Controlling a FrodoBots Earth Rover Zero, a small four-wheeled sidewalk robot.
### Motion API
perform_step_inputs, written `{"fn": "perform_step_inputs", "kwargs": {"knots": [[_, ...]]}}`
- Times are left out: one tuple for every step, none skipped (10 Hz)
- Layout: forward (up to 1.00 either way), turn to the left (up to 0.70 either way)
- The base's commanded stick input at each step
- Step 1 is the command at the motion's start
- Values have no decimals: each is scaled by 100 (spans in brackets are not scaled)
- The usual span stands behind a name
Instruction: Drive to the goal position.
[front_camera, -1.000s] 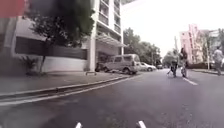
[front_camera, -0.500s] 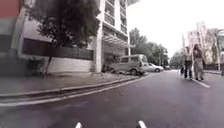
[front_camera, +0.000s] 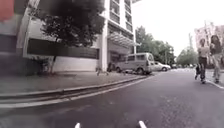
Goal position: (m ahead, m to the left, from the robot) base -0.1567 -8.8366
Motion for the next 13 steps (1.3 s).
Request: {"fn": "perform_step_inputs", "kwargs": {"knots": [[45, -27], [45, -27], [45, -27], [45, -27], [45, -27], [45, -27], [45, -27], [45, -27], [45, -27], [45, -27], [45, -27], [45, -27], [45, -27]]}}
